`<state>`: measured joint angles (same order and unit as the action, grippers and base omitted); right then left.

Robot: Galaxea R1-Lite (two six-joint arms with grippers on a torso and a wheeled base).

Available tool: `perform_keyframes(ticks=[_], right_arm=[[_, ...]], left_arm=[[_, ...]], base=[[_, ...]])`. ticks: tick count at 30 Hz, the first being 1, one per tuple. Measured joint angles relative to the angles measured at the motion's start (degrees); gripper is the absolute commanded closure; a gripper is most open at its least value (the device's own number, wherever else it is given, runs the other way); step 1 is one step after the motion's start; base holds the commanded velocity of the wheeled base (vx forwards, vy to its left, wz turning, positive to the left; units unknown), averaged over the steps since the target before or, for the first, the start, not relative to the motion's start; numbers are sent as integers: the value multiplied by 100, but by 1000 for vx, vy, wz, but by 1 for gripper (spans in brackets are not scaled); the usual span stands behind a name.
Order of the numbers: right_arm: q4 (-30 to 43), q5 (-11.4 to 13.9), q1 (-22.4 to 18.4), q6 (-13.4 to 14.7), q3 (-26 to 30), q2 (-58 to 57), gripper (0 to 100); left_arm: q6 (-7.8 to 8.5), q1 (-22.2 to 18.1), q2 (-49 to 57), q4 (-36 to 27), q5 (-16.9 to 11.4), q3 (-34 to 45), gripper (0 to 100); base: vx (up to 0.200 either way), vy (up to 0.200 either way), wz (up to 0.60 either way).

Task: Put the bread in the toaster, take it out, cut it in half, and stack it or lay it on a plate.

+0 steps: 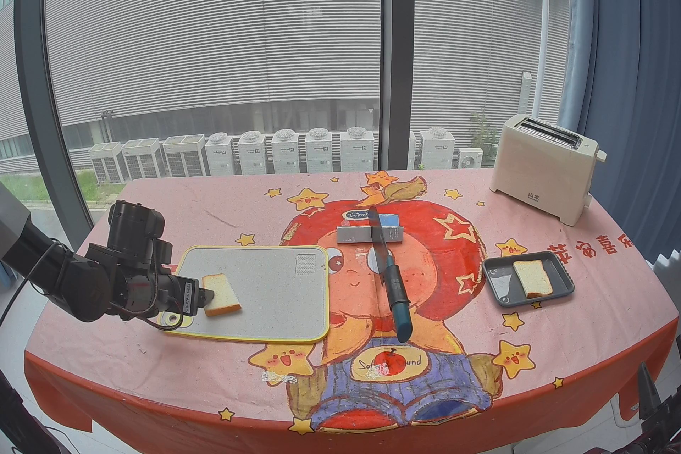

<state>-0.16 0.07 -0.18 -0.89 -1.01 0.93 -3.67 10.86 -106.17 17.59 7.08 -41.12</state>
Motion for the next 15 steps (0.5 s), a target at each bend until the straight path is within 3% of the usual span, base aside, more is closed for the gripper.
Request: perform_keyframes(ticks=[15], right_arm=[[0,2,0,-1,0,0,0]], left_arm=[[1,-1,-11,-5,27,2,100]], base=[[0,0,0]])
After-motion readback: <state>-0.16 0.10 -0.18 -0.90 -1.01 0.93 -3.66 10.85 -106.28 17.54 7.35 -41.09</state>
